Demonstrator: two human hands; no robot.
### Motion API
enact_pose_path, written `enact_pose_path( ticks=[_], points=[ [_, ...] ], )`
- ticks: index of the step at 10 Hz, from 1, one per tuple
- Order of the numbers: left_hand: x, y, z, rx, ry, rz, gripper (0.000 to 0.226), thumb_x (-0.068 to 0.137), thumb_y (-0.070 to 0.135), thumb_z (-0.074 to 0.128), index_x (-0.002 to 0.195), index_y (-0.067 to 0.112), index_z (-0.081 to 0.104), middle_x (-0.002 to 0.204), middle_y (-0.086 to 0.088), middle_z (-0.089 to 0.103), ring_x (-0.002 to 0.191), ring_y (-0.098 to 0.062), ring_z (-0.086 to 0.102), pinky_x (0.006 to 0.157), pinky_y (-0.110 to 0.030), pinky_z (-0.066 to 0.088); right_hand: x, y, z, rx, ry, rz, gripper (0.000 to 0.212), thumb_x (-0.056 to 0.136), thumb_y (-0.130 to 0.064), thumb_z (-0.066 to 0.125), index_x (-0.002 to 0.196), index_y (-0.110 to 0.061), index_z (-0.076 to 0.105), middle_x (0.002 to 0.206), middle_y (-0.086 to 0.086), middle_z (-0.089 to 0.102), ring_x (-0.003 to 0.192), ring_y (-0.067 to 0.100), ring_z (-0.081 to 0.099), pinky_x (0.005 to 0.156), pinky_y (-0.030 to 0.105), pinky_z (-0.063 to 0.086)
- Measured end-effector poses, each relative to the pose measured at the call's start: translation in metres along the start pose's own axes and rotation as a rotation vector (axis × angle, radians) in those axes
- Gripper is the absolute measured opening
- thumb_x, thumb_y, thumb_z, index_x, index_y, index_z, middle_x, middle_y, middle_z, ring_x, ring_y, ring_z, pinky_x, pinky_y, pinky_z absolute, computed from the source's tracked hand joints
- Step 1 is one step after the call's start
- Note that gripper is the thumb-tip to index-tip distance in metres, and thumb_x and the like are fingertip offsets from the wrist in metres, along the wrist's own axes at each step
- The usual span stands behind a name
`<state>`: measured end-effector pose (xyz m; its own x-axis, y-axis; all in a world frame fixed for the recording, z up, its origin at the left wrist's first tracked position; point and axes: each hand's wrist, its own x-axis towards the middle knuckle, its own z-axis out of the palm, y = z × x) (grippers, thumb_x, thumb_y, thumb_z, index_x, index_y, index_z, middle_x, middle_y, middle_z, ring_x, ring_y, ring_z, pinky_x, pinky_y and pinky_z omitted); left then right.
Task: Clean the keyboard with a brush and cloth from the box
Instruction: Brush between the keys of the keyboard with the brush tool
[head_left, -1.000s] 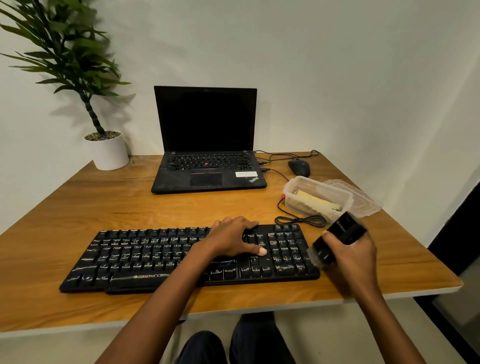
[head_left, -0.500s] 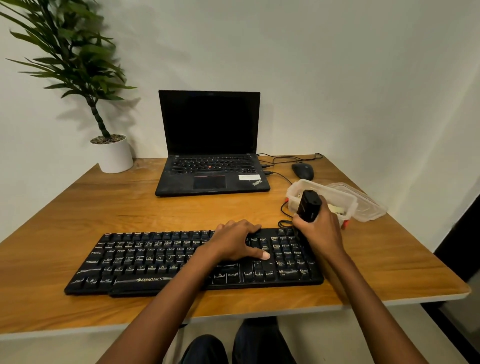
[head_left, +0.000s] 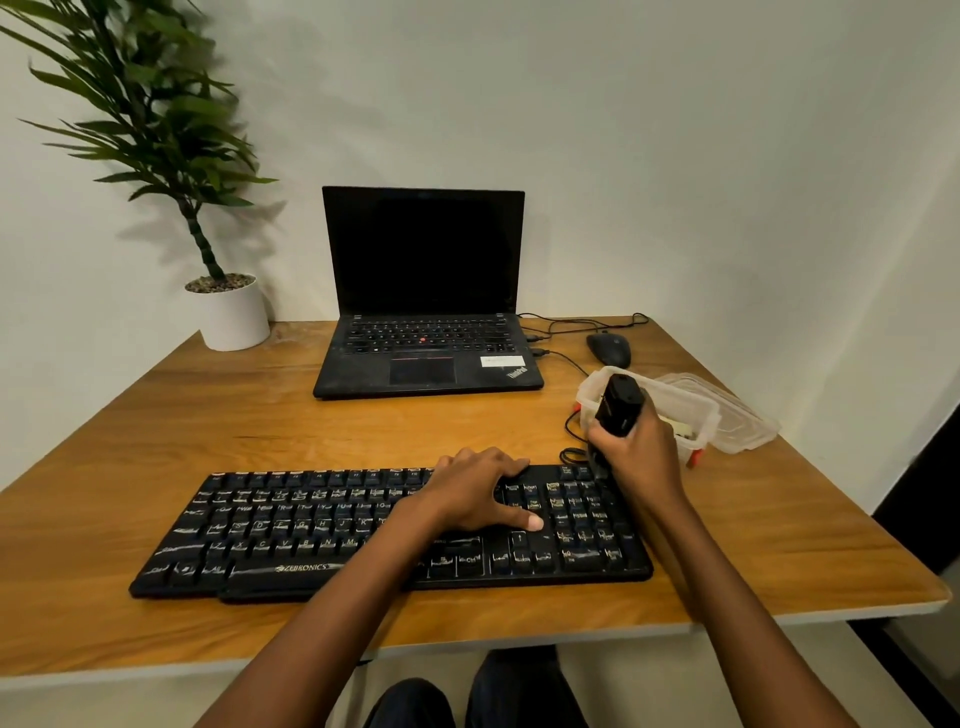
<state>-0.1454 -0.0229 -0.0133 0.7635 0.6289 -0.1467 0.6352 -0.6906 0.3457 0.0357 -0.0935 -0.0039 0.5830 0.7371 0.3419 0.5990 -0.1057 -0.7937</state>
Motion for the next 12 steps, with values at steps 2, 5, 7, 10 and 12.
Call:
enact_pose_path(
  ticks=[2, 5, 7, 10, 12],
  points=[
    [0.001, 0.000, 0.001, -0.010, 0.013, -0.020, 0.083, 0.080, 0.058, 0.059, 0.148, 0.027, 0.023, 0.150, 0.005, 0.032, 0.134, -0.021, 0.027, 0.109, -0.040, 0.021, -0.034, 0.015, -0.017, 0.162, -0.040, 0.134, 0.025, 0.076, -0.020, 0.070, 0.097, -0.020, 0.055, 0.086, -0.001, 0.064, 0.085, 0.020, 0.062, 0.076, 0.044, 0.054],
    [0.002, 0.000, 0.002, -0.011, 0.016, -0.025, 0.082, 0.080, 0.057, 0.060, 0.148, 0.027, 0.024, 0.151, 0.004, 0.031, 0.135, -0.021, 0.027, 0.108, -0.040, 0.021, -0.043, 0.001, -0.045, 0.273, -0.055, 0.151, 0.021, 0.078, -0.003, 0.068, 0.083, -0.018, 0.055, 0.080, 0.001, 0.060, 0.082, 0.020, 0.060, 0.058, 0.023, 0.048],
    [0.002, 0.000, 0.002, -0.003, 0.014, -0.024, 0.083, 0.081, 0.057, 0.059, 0.148, 0.027, 0.023, 0.151, 0.005, 0.031, 0.134, -0.022, 0.027, 0.107, -0.039, 0.021, 0.001, 0.002, -0.006, 0.221, -0.145, 0.089, 0.031, 0.078, -0.015, 0.070, 0.105, -0.018, 0.054, 0.093, -0.002, 0.063, 0.088, 0.015, 0.061, 0.076, 0.029, 0.052],
    [0.001, -0.001, 0.001, -0.004, 0.020, -0.022, 0.083, 0.080, 0.059, 0.059, 0.148, 0.027, 0.024, 0.151, 0.006, 0.032, 0.134, -0.022, 0.028, 0.107, -0.039, 0.020, -0.009, 0.010, 0.001, 0.079, -0.071, 0.034, 0.033, 0.075, -0.025, 0.070, 0.103, -0.023, 0.053, 0.088, -0.004, 0.064, 0.085, 0.018, 0.062, 0.080, 0.043, 0.053],
    [0.000, 0.000, 0.002, 0.000, 0.026, -0.016, 0.083, 0.080, 0.059, 0.059, 0.148, 0.026, 0.025, 0.151, 0.005, 0.032, 0.134, -0.022, 0.028, 0.106, -0.038, 0.021, -0.017, 0.005, 0.002, 0.060, -0.021, -0.020, 0.038, 0.077, -0.019, 0.071, 0.111, -0.013, 0.055, 0.092, -0.002, 0.061, 0.090, 0.018, 0.058, 0.080, 0.035, 0.049]
  ],
)
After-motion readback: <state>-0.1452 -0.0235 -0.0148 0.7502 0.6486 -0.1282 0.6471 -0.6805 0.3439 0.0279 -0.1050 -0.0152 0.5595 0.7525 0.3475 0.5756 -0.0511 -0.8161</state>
